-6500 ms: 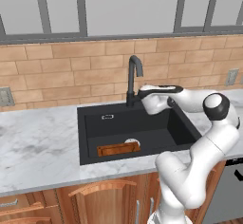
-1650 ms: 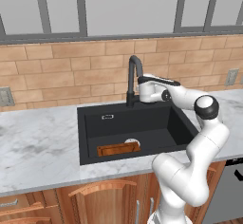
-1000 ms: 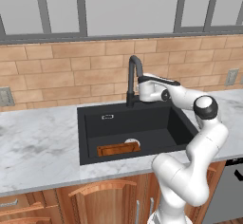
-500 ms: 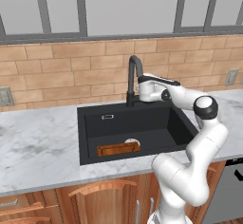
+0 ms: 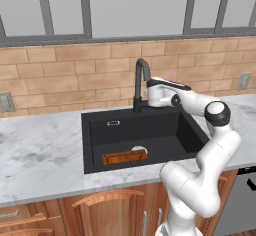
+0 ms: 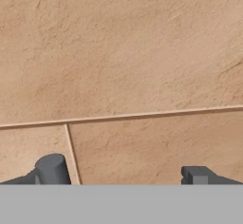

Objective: Turn on the sink faucet with hot water and rinse the cutting board for ten seconds, then turn off the faucet. Push the cutting board to reach the water if necessary.

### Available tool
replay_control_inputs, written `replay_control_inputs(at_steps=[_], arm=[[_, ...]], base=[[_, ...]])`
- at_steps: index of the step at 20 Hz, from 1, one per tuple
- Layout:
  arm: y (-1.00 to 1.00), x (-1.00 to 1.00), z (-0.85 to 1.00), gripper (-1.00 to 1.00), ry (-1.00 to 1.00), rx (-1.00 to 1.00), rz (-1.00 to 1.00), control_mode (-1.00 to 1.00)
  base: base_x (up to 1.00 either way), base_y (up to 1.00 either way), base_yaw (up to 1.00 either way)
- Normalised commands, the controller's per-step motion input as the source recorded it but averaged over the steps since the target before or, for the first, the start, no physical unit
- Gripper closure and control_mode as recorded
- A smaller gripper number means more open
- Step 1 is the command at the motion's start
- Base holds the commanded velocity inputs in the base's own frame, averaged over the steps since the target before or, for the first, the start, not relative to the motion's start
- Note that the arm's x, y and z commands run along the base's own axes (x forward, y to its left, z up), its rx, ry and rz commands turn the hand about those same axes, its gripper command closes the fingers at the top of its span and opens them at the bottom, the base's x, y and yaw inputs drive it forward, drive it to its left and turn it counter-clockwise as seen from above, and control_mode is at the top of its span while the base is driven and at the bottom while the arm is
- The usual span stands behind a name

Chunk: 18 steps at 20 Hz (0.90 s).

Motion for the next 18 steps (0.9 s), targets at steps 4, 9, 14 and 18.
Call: replay_control_inputs(at_steps=[4,9,14,18], arm=[[-0.11,0.00,0.00,-1.00,0.00,0.00,0.00,-1.00],[-0.09,0.00,0.00,-1.00,0.00,0.00,0.00,-1.00],[-0.09,0.00,0.00,-1.00,0.00,0.00,0.00,-1.00],[-0.11,0.00,0.00,-1.00,0.00,0.00,0.00,-1.00]], base=[[0.00,0.00,0.00],[0.00,0.00,0.00],[0.00,0.00,0.00],[0.00,0.00,0.00]])
